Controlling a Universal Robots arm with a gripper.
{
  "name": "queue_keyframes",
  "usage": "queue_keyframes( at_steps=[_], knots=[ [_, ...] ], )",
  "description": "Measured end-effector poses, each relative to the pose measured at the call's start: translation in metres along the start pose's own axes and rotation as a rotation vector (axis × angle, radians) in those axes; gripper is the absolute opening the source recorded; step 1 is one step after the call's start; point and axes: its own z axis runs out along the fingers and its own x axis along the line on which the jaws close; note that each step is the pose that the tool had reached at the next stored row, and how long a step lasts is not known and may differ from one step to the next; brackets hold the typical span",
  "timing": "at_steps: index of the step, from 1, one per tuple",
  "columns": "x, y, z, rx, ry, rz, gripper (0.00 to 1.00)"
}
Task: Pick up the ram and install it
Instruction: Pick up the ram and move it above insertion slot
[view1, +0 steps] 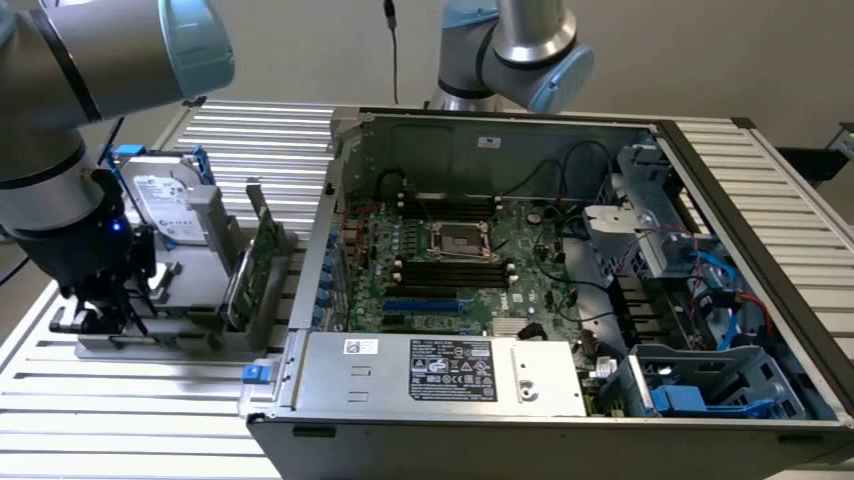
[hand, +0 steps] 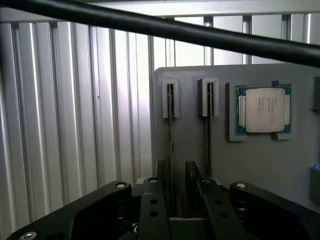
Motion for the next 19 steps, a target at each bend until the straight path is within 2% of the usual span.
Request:
queue_keyframes(
  at_steps=[14, 19],
  knots=[
    [0.001, 0.0000, 0.0256, 0.0004, -0.0001, -0.003, 0.31],
    [0.001, 0.0032, 0.0304, 0.0063, -0.0015, -0.021, 0.31]
  ],
)
